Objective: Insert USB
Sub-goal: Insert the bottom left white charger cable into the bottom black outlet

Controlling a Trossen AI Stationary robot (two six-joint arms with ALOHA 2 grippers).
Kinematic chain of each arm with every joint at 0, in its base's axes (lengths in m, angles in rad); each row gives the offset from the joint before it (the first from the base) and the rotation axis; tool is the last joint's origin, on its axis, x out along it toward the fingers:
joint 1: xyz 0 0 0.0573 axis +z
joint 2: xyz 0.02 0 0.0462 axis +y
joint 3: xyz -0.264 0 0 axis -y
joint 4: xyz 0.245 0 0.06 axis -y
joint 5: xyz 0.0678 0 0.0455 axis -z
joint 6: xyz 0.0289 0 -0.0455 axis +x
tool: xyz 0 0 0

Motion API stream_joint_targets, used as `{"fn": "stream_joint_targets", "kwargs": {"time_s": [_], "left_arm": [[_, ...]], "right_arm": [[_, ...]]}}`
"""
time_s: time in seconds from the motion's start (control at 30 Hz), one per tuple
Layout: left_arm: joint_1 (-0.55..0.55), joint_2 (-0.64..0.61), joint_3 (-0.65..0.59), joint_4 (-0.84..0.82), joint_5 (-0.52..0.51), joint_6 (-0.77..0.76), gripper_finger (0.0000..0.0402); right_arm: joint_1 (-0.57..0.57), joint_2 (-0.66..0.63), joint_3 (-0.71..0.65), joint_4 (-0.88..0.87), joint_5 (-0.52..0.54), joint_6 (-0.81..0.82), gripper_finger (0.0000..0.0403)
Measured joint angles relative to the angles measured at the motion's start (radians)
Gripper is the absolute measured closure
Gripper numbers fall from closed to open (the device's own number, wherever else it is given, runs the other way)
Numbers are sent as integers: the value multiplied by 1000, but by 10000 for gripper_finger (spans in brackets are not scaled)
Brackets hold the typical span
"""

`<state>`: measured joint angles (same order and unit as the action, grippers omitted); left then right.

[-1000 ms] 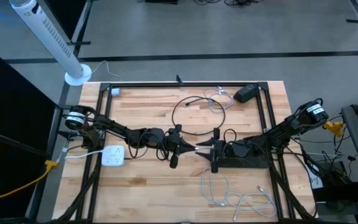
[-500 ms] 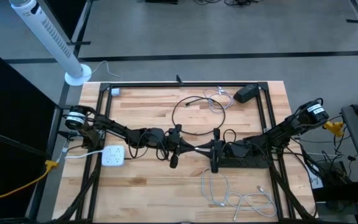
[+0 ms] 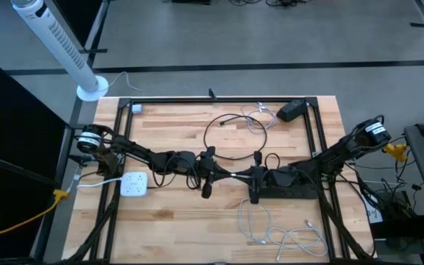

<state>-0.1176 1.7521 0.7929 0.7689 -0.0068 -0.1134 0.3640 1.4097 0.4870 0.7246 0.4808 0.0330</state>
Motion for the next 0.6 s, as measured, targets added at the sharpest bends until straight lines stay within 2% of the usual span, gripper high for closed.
{"fn": "stream_joint_targets", "kwargs": {"time_s": [0.1, 0.23, 0.37, 0.47, 0.6], "left_arm": [[-3, 2, -6, -90, 8, -15, 355], [-7, -1, -5, -214, 7, -70, 329], [-24, 11, -28, -231, -57, -97, 314], [-28, 11, -37, -224, -107, -103, 310], [-26, 11, -39, -224, -119, -106, 314]], "right_arm": [[5, -81, 57, -259, 8, 32, 388], [20, -178, 222, -789, -19, 104, 388], [6, -201, 395, -1211, -126, 192, 388], [-29, -186, 446, -1353, -219, 230, 388], [-81, -134, 454, -1400, -341, 256, 388]]}}
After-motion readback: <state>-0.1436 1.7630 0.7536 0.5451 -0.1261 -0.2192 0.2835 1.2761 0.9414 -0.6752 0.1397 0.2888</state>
